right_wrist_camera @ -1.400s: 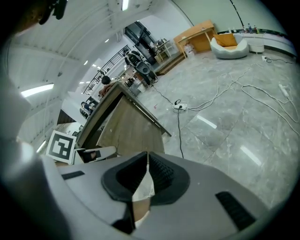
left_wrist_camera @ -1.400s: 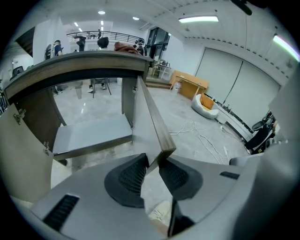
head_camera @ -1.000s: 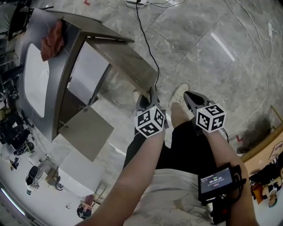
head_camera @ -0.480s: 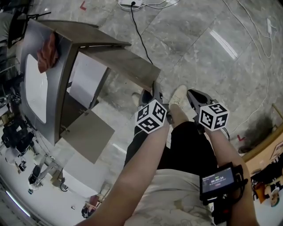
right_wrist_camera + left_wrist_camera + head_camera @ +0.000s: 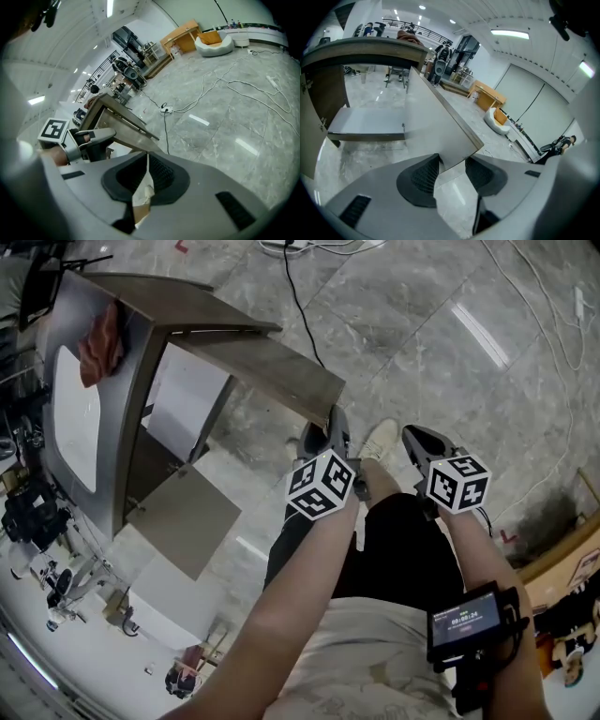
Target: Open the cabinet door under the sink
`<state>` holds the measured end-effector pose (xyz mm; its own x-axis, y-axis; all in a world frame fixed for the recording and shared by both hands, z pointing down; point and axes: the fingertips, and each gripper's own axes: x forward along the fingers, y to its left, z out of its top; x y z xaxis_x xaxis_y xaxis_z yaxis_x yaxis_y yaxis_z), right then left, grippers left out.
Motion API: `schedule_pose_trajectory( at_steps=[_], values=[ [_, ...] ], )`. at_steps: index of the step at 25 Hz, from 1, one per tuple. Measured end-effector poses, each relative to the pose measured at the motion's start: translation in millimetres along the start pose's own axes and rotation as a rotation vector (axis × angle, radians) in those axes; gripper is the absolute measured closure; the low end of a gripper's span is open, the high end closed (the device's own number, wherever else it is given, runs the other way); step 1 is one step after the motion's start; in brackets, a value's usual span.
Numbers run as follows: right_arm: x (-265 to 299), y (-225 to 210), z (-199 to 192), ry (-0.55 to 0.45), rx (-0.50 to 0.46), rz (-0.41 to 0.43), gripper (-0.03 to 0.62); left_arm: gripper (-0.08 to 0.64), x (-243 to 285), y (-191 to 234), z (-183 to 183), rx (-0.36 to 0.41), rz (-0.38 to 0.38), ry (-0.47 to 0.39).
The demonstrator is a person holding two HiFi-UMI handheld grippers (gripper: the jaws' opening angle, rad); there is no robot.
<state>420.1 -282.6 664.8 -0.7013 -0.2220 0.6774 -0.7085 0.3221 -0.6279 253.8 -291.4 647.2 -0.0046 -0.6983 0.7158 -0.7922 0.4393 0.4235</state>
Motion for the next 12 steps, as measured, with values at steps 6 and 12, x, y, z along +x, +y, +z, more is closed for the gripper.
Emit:
schedule_pose_trajectory(
  at_steps=[6,12],
  values=[
    [2,6,1,0.006,-0.015,-0.004,0.568,0.259,-6,-3,-8,0.056,-0.125,0.066],
    [5,-3,-5,0.021,-0.040,-0.042,0.568,0.253,-33,-4,-21,0.082,-0.233,0.130]
  ],
)
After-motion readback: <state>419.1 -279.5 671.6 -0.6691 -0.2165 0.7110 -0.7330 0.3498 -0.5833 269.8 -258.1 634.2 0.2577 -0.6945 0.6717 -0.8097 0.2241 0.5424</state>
